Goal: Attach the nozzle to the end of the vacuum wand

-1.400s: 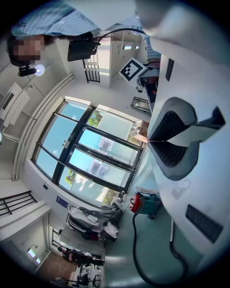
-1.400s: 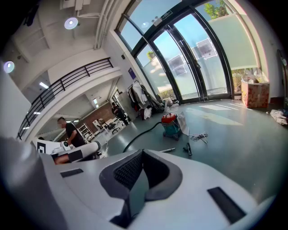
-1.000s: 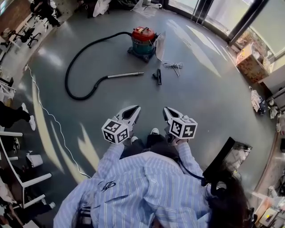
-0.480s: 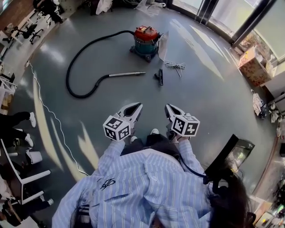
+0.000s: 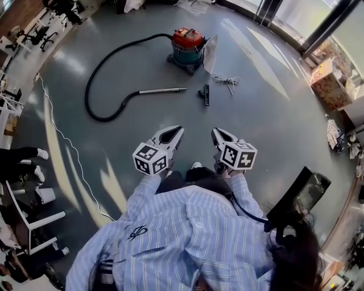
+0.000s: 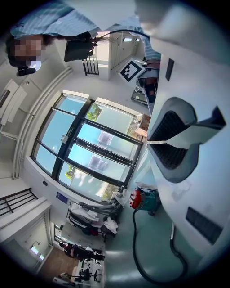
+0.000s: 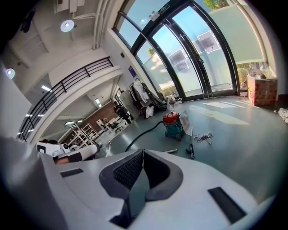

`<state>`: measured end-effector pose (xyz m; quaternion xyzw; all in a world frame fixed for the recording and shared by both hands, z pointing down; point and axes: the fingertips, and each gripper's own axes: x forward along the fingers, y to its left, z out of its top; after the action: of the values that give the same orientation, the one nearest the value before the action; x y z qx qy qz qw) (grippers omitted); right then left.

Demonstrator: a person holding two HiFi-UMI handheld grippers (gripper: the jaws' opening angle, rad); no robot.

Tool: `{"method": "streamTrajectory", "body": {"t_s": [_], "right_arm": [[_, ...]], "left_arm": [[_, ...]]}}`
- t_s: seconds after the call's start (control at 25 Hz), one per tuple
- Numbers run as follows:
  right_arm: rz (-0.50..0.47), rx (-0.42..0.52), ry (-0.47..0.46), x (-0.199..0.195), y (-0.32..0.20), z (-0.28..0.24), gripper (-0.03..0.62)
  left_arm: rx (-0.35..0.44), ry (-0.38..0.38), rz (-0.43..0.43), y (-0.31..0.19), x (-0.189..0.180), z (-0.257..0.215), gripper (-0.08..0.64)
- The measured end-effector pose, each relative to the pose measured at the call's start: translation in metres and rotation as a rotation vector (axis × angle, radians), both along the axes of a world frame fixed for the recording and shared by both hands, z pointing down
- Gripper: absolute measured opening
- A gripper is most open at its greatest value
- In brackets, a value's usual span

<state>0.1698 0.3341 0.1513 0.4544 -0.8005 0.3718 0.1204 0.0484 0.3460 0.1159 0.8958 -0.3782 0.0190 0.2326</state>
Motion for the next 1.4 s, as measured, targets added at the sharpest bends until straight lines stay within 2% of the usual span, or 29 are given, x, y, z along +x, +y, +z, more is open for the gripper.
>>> {"method": "streamTrajectory", "body": {"t_s": [0.24,0.52,0.72,0.96,1.08,1.24,1.4], "right_arm": [[-0.045,-0.004,-0.006,0.008,-0.011,0.01,0.006],[-0.046,-0.043,-0.036,0.002,-0.031,0.028,0.006],[0.009,-0.062,-0.057,-0.007,-0.071,0.037,0.006],[0.057,-0.081,-0.011,-0.027,-0.143,0.042,0.008],[0.08,-0.08,0.015,-0.046,-0.185,0.042,0.008],[0.147,-0.119,-0.012,-0.075,-0.227,0.051,0.008],[0.18,-0.146,0.001,-0.089,-0.255,0.06,0.008]], "left_arm": [[-0.023,-0.019,-0.027,-0.006,0.01,0.007,0.006],[-0.048,-0.041,-0.065,-0.032,-0.01,0.018,0.006],[-0.054,-0.028,-0.056,-0.078,-0.029,0.029,0.006],[-0.055,-0.032,-0.046,-0.176,-0.074,0.034,0.006],[-0.071,-0.04,-0.005,-0.224,-0.097,0.037,0.006],[-0.119,-0.052,0.072,-0.267,-0.121,0.058,0.006],[-0.15,-0.066,0.149,-0.304,-0.129,0.078,0.006]]}}
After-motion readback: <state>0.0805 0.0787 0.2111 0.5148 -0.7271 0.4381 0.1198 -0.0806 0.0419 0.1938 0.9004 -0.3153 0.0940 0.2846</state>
